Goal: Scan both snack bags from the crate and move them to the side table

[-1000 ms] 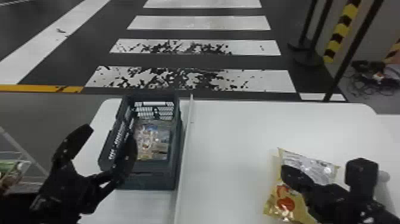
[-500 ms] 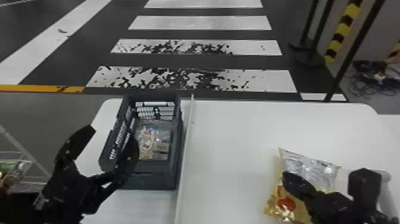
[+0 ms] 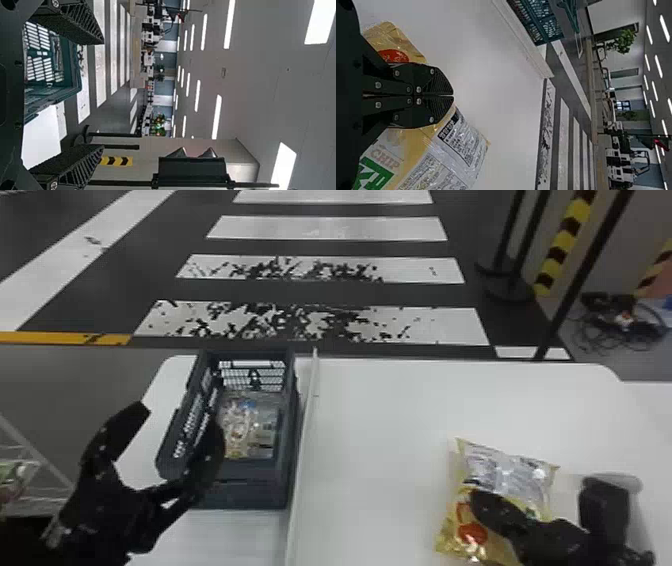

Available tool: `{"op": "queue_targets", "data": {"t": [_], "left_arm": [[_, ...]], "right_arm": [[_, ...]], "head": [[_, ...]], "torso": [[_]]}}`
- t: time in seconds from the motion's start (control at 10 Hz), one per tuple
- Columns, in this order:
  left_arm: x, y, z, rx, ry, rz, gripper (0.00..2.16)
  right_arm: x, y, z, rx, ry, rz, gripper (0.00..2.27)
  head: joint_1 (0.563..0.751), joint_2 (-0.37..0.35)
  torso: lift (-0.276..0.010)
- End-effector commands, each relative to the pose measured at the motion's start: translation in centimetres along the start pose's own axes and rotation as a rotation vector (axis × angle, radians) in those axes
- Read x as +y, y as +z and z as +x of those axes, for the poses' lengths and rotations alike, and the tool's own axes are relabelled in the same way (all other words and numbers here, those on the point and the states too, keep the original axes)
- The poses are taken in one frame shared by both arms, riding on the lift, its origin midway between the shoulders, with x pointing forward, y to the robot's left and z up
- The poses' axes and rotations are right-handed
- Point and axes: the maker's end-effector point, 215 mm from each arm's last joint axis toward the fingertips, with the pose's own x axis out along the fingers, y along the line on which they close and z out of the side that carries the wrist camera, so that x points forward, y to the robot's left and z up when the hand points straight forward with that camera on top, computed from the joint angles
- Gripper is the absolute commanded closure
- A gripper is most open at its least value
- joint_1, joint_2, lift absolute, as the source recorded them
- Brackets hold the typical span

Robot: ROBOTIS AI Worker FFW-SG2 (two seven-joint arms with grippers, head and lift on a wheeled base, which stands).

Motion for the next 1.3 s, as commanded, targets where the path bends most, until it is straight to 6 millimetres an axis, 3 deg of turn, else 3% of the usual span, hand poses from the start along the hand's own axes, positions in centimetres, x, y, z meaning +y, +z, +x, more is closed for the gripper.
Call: {"op": "queue_targets", "data": {"t": [0.0,0.2,0.8,1.1,1.2], "left_arm": [[-0.5,-0.3,0.0,0.005,-0.004,0.0,0.07],[-0.8,-0.4,0.0,0.006,-0.008,-0.004,0.07],[-1.0,-0.3,-0.2,0.002,-0.008,-0.001,0.07],[-1.2,0.0,-0.2,-0.002,-0.011,0.001,0.07],[-1.2,0.2,-0.1,-0.007,-0.013,0.001,0.07]], "right_arm": [[-0.4,-0.8,-0.3,0.015,0.018,-0.02,2.24],[-0.7,-1.6,-0.8,0.031,0.034,-0.036,2.24],[-1.2,-1.1,-2.1,0.014,0.056,-0.05,2.24],[-0.8,3.1,-2.7,-0.071,0.063,-0.017,2.24],[-1.6,5.0,-3.2,-0.099,0.035,-0.008,2.24]], "head": [[0.695,0.036],[0.695,0.024],[0.695,-0.005],[0.695,-0.008],[0.695,-0.006]], "torso": [[-0.095],[-0.095],[-0.095],[-0.095],[-0.095]]}}
